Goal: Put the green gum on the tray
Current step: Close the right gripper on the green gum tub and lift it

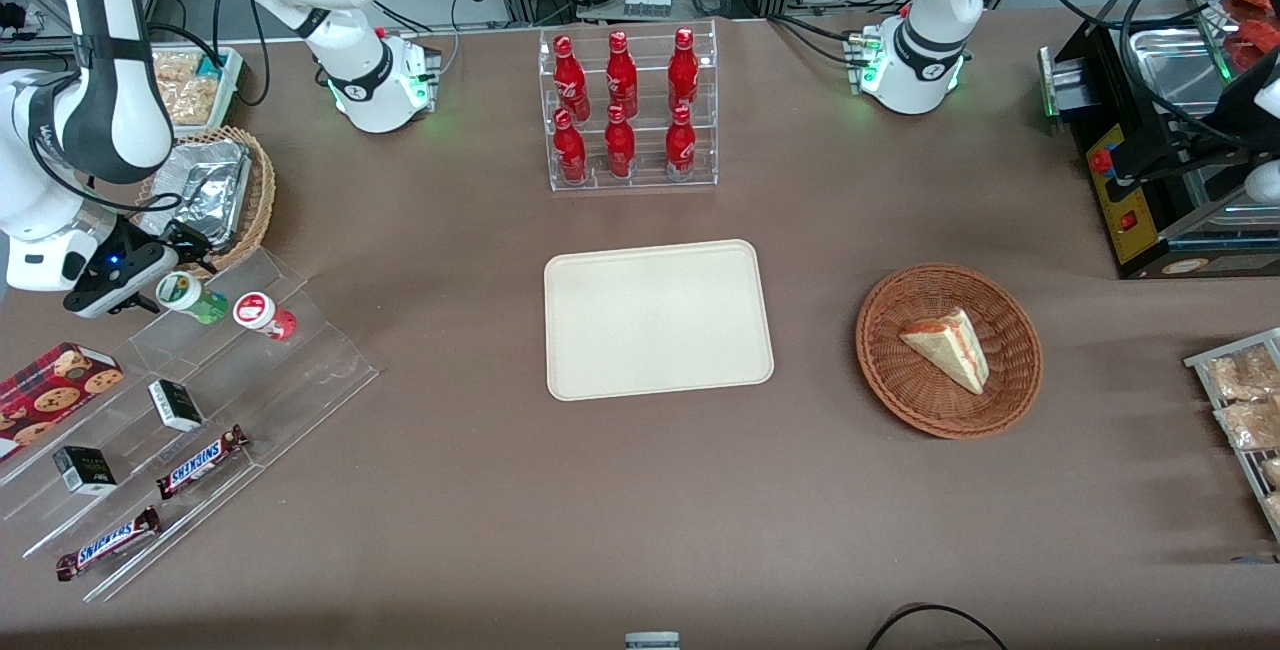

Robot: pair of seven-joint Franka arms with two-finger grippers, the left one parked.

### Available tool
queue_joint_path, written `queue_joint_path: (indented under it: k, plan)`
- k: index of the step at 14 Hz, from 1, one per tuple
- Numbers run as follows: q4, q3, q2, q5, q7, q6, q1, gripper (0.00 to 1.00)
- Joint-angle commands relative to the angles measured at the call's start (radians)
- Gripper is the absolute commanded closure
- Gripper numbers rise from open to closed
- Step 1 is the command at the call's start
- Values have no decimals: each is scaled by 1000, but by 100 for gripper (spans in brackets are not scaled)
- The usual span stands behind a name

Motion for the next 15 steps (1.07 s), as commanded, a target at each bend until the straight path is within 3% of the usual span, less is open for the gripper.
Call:
queue_joint_path:
  k: [1, 2, 3, 5, 6, 10, 15]
  plan:
    - [-8, 3, 10, 20, -40, 39, -13, 1]
    - [-8, 3, 10, 18, -42, 39, -18, 1]
    - [-8, 3, 10, 18, -43, 37, -18, 12]
    - [-5, 3, 14, 18, -57, 31, -16, 89]
    - [-3, 3, 16, 20, -49, 30, -16, 100]
    - [47, 13, 15, 15, -51, -4, -7, 100]
    - [286, 17, 18, 10, 85, -306, 108, 100]
